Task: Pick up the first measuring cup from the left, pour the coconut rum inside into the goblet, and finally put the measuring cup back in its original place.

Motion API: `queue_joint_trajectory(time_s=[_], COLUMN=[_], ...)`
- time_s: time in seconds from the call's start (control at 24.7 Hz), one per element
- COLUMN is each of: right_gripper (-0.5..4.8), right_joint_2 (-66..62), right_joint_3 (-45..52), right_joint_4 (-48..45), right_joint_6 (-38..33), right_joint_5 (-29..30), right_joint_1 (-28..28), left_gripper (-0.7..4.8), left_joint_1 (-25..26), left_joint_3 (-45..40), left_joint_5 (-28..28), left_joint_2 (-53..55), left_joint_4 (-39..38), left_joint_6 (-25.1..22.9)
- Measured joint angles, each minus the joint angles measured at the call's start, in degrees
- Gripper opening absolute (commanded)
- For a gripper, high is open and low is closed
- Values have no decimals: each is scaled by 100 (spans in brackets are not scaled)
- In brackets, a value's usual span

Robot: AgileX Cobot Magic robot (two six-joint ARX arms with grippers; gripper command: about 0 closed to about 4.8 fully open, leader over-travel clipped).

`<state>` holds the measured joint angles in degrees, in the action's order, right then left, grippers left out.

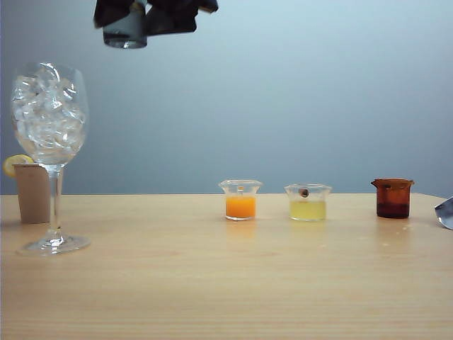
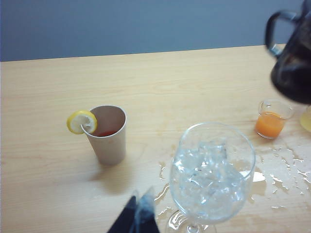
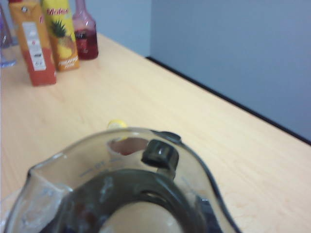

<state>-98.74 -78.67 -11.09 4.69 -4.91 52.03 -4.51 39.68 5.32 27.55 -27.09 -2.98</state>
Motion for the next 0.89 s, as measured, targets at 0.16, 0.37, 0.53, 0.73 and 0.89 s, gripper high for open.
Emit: queue_joint_trajectory(time_s=[0.16,0.37,0.53,0.73,0.89], right_gripper=[97,98,98,97,98], right_joint_2=[-170,-313,-409,-538,-549], right_joint_3=[-240,-616,-767,-879,-879], right_joint_4=[223,372,490,739,761], right_joint_6=[52,304,369,595,708], right_joint_5=[214,323,387,479,479], right_joint_1=[-44,-50,-50,-46,-50], left_gripper=[-4,-4,-4,-4,-4], left_joint_1=[0,0,0,0,0], left_joint_3=[0,0,0,0,0], left_joint_5=[0,0,0,0,-2], left_joint_2=[0,0,0,0,0], left_joint_4=[-2,0,-2,-2,-2], left_joint_6=[0,0,0,0,0])
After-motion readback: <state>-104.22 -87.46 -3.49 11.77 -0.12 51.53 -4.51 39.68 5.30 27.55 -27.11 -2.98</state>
